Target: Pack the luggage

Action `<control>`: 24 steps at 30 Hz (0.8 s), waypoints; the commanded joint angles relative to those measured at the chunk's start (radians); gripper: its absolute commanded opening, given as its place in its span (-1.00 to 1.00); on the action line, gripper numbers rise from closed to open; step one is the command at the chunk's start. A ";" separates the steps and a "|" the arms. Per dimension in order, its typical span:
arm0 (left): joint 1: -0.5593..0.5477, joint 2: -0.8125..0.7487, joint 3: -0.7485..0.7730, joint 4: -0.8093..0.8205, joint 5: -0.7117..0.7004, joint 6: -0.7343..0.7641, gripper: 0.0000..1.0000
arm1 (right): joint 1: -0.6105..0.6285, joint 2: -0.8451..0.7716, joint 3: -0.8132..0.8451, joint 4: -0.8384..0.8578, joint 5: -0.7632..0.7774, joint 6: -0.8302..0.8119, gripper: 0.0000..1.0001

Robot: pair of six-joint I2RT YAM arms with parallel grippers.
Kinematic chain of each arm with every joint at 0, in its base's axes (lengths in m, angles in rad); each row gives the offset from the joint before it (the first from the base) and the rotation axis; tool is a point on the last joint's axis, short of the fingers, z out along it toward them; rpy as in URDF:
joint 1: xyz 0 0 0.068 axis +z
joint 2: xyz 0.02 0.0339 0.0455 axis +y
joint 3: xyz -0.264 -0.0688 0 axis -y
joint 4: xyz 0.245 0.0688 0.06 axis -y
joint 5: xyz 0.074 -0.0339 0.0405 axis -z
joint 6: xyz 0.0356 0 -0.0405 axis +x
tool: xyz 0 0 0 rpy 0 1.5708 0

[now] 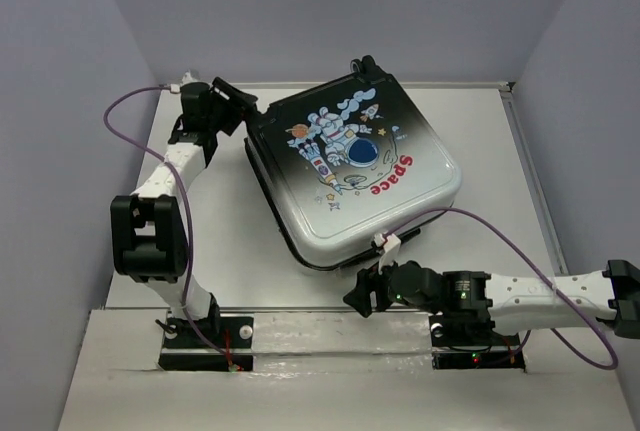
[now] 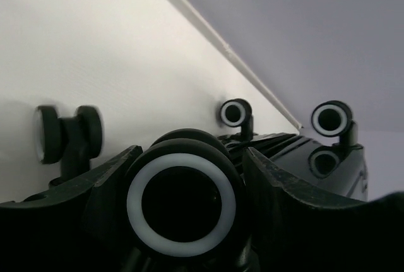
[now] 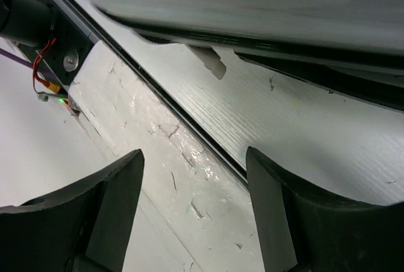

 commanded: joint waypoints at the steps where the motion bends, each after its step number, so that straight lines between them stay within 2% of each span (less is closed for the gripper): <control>1: -0.013 -0.207 0.253 0.284 0.065 0.005 -0.88 | -0.002 -0.017 0.034 0.017 0.021 -0.005 0.54; 7: -0.027 -0.183 0.357 0.133 0.044 0.044 -0.88 | -0.002 -0.013 0.042 0.007 0.050 -0.007 0.68; 12: -0.022 -0.232 0.210 0.164 0.039 0.022 -0.88 | -0.002 -0.002 0.046 -0.011 0.054 0.009 0.68; 21: 0.010 -0.217 0.126 0.043 0.001 0.108 -0.89 | -0.002 -0.020 0.039 -0.036 0.076 0.024 0.69; 23: 0.019 -0.203 0.107 0.034 -0.010 0.110 -0.88 | -0.002 -0.003 0.046 -0.033 0.094 0.015 0.65; 24: 0.024 -0.194 0.101 0.027 -0.022 0.108 -0.88 | -0.002 0.012 0.057 -0.028 0.103 0.007 0.55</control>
